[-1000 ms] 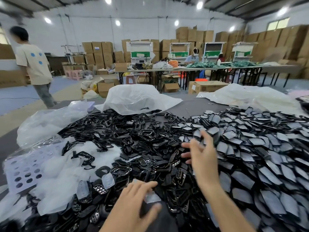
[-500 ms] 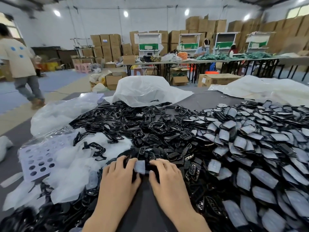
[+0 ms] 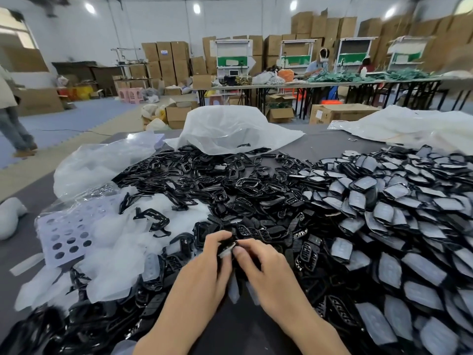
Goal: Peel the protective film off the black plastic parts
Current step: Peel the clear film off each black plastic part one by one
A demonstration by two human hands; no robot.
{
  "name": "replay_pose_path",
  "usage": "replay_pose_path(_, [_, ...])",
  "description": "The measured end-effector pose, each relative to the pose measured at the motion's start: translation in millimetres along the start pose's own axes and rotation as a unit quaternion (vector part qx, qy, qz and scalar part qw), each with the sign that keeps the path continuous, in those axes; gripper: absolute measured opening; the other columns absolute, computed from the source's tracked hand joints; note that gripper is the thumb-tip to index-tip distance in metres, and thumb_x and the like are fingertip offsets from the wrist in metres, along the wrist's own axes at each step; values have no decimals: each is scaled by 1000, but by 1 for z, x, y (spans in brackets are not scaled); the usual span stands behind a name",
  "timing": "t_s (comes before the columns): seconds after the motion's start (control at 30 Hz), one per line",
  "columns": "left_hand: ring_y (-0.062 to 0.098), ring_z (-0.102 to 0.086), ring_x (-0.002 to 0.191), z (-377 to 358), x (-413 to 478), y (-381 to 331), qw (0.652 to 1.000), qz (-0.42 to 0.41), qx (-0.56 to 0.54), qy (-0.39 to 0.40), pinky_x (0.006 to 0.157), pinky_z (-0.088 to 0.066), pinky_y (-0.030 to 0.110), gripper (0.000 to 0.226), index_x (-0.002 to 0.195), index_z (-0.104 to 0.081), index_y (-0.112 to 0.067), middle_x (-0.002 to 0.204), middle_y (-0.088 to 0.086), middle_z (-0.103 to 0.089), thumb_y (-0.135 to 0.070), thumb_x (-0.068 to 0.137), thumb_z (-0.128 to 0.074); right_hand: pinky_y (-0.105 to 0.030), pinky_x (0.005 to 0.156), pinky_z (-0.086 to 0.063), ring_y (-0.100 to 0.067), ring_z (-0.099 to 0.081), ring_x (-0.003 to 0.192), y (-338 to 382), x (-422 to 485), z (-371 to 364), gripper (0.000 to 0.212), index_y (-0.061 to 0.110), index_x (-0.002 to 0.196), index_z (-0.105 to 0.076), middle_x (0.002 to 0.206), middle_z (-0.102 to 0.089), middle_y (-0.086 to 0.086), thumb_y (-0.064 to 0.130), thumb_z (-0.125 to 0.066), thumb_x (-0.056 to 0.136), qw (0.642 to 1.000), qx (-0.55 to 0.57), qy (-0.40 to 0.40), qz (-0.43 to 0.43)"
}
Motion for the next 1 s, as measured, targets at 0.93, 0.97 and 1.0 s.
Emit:
replay_pose_path(0.93, [19, -47, 118, 18, 3, 47, 971, 134, 194, -31, 97, -37, 37, 26, 118, -62, -35, 124, -9, -54, -38, 99, -44, -22, 45, -46, -9, -48, 49, -40, 4, 2, 29, 5, 118, -67, 71, -65, -2, 24, -50, 104, 771, 587, -54, -243])
replay_pose_path(0.97, [18, -47, 119, 18, 3, 46, 973, 130, 188, -32, 98, -37, 37, 25, 117, -62, -34, 125, -9, -54, -37, 99, -45, -22, 45, -47, -9, -51, 49, -42, 4, 5, 25, 6, 117, -65, 73, -69, -3, 21, -49, 105, 792, 560, -65, -234])
replay_pose_path(1.0, [17, -47, 119, 19, 4, 44, 976, 121, 178, -35, 98, -36, 36, 25, 117, -62, -33, 125, -11, -54, -35, 99, -45, -23, 45, -48, -9, -52, 49, -44, 5, 8, 20, 7, 115, -62, 76, -72, -5, 19, -49, 105, 812, 533, -75, -226])
Point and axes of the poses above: each hand's wrist, its own x-axis towards the middle knuckle, its own z-axis out of the back of the hand, y = z × x, the point moved 10 cm from there along x, towards the middle knuckle
